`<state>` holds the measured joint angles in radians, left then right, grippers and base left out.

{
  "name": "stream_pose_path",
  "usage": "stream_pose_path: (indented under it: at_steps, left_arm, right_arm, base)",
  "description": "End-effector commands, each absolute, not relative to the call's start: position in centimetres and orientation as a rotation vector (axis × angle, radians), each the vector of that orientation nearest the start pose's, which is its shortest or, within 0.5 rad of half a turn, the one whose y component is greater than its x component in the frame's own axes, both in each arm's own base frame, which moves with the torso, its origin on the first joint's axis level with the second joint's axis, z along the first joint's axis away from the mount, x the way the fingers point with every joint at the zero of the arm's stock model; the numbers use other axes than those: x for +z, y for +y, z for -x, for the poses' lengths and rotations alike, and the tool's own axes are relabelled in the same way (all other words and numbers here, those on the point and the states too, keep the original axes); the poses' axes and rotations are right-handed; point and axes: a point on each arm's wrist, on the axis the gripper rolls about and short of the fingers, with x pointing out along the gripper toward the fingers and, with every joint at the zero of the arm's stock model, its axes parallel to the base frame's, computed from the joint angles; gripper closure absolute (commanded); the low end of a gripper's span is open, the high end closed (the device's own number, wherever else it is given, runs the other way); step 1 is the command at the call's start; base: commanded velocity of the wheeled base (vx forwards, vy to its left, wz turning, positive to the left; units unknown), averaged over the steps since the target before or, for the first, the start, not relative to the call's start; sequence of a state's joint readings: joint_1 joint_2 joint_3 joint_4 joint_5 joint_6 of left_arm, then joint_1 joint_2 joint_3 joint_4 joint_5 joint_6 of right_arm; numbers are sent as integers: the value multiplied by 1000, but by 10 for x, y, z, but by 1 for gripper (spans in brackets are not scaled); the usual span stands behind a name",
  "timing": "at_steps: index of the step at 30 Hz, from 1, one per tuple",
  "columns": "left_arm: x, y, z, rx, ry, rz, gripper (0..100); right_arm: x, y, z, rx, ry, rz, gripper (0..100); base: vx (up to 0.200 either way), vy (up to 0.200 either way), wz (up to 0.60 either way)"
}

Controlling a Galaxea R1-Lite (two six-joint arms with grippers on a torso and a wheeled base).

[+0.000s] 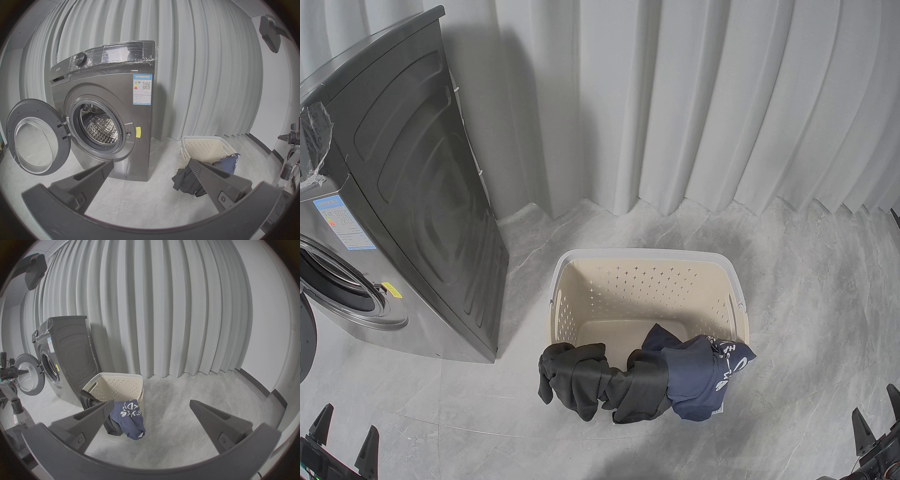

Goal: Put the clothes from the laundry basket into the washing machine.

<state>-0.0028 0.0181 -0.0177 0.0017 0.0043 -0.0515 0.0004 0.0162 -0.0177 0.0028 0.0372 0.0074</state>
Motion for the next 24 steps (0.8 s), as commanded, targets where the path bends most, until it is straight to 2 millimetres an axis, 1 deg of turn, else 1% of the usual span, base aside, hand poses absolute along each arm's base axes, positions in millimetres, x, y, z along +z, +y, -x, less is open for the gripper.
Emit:
stream_pose_path:
  at_steps: [1,2,3,4,5,6,8,9,11,14,15,16,18,19,24]
  left_arm:
    - [75,0,23,2,5,52,0]
    - [75,0,23,2,5,51,0]
    - [75,0,23,2,5,51,0]
    - [75,0,23,2,5,51,0]
    - [75,0,23,2,5,51,0]
    - [75,0,23,2,5,51,0]
    - [76,0,23,2,3,51,0]
    - [75,0,23,2,5,49,0]
    - [75,0,23,2,5,48,0]
    - [75,0,23,2,5,46,0]
    - [75,0,23,2,5,46,0]
    - [75,0,23,2,5,49,0]
    - [75,0,23,2,5,51,0]
    - [75,0,23,2,5,51,0]
    - [76,0,23,2,3,44,0]
  right_arm:
    - [75,1,23,21,5,-9,0]
    - [78,0,23,8,-11,-6,0]
    - [91,0,27,-6,-68,-5,0]
    - [91,0,27,-6,-68,-5,0]
    - [113,0,33,-7,-130,-8,0]
    - [133,0,36,-5,-153,-10,0]
    - [135,0,36,-5,-152,-10,0]
    - [142,0,21,6,15,-15,0]
    - [132,1,6,34,171,-52,0]
    - [125,3,-17,101,352,-139,0]
    - [125,3,-19,101,365,-144,0]
    - [125,3,-30,104,410,-156,0]
    - [120,4,-43,119,467,-159,0]
    - [120,4,-45,124,473,-157,0]
    - [112,10,-70,186,535,-149,0]
  base:
    - [0,0,0]
    - [0,0,0]
    - [0,0,0]
    - [0,0,0]
    - [0,0,0]
    - [0,0,0]
    - [0,0,0]
    - [0,0,0]
    - [0,0,0]
    - [0,0,0]
    - [0,0,0]
    - [0,0,0]
    - [0,0,0]
    - [0,0,0]
    - [0,0,0]
